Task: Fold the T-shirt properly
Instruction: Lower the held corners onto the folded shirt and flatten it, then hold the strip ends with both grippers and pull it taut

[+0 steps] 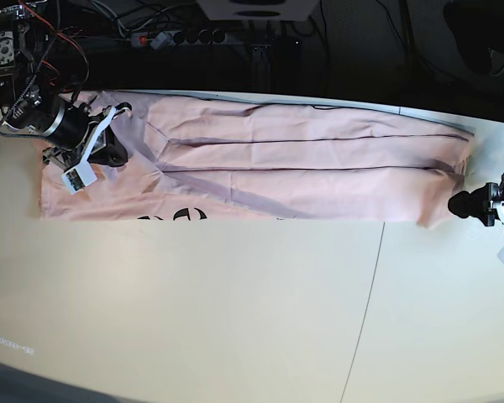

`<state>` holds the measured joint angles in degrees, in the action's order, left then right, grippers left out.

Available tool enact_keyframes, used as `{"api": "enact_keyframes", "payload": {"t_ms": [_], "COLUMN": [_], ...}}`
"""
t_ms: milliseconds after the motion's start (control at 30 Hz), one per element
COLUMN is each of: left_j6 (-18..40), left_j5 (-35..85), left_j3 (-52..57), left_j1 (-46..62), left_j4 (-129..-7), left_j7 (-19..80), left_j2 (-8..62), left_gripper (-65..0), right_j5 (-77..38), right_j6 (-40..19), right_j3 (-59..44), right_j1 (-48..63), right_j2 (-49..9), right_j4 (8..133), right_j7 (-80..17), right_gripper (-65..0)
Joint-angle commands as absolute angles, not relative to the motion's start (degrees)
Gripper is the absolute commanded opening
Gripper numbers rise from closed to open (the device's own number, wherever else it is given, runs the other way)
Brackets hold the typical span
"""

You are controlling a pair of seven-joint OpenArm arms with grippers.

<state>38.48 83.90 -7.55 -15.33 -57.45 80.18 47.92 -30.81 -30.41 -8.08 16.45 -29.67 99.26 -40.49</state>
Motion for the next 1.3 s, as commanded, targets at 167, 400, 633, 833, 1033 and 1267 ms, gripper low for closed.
{"api": "enact_keyframes", "payload": {"t_ms": [167, 400, 633, 833, 1033, 1267], "left_j6": [40.00, 40.00, 40.00, 40.00, 40.00, 40.00], "left_j5": [85.00, 80.27, 77.06, 71.50, 67.13, 67.02], "left_j3": [-7.05, -7.05, -7.05, -7.05, -7.05, -7.05], "left_j1": [-12.78, -11.07, -11.42, -11.22, -11.25, -11.40], "left_j4": [-58.17, -58.00, -57.95, -57.91, -57.63, -57.63], "left_j7": [80.00, 76.29, 74.54, 72.05, 70.57, 70.26], "left_j2": [49.32, 48.10, 48.03, 48.29, 48.51, 49.67], "left_gripper": [-25.7, -25.6, -25.6, -17.7, -17.8, -17.8], "right_j5": [-30.68, -31.83, -32.80, -32.80, -33.04, -33.04], "right_j6": [-35.20, -35.20, -35.20, -35.20, -35.20, -35.20], "right_j3": [-8.47, -8.47, -8.47, -8.47, -8.47, -8.47], "right_j1": [14.72, 14.66, 14.66, 14.66, 14.66, 14.66], "right_j2": [-30.63, -30.63, -30.63, -30.63, -30.63, -30.63], "right_j4": [96.05, 95.57, 95.57, 95.57, 95.57, 95.57], "right_j7": [-39.24, -39.55, -40.77, -41.21, -41.50, -42.65], "right_gripper": [-65.0, -65.0, -65.0, -65.0, -65.0, -65.0]}}
